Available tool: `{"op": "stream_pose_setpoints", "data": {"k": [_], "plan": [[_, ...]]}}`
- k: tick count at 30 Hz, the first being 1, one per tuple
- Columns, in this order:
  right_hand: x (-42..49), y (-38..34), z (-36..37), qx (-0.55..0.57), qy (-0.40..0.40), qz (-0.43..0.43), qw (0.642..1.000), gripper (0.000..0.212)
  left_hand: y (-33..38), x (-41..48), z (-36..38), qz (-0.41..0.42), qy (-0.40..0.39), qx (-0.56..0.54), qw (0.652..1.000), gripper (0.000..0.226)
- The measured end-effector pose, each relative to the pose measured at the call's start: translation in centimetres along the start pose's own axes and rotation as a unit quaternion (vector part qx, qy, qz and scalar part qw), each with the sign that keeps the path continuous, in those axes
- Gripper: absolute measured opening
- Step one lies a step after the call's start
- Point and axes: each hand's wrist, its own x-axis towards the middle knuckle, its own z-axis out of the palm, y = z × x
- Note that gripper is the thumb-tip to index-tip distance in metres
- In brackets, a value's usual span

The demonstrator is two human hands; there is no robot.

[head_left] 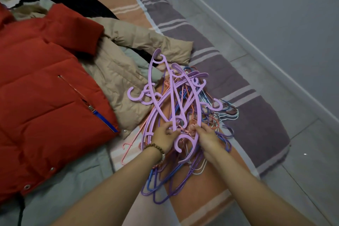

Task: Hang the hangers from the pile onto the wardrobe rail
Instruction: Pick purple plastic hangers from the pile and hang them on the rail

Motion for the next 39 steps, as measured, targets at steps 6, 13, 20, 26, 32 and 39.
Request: {"op": "stream_pose_setpoints", "data": {"k": [6, 13, 20, 26, 32, 39], "plan": [[-4.0, -4.6, -2.2, 0.142, -0.052, -0.027, 0.988, 0.018, 3.7, -2.0, -0.3, 0.069, -0.016, -0.096, 0.993, 0.022], [-14.2, -15.2, -5.1, 0.253, -0.155, -0.114, 0.948, 0.025, 14.2, -6.7, -1.9, 0.168, -0.014, -0.085, 0.982, 0.022], [-27.1, -26.1, -8.0, 0.207, -0.092, -0.274, 0.935, 0.019, 27.0, -15.2, -3.3, 0.199, -0.175, -0.022, 0.964, 0.065], [-41.8, -33.9, -12.6, 0.152, 0.055, -0.417, 0.895, 0.015, 37.9, -28.3, -2.9, 0.356, -0.282, 0.065, 0.889, 0.062], [-57.9, -37.0, -19.3, 0.106, 0.197, -0.499, 0.838, 0.007, 45.4, -42.6, 1.1, 0.472, -0.394, 0.074, 0.786, 0.04], [-75.2, -35.2, -25.3, 0.054, 0.341, -0.539, 0.768, 0.009, 48.9, -58.9, 7.0, 0.565, -0.456, 0.046, 0.685, 0.042]]}}
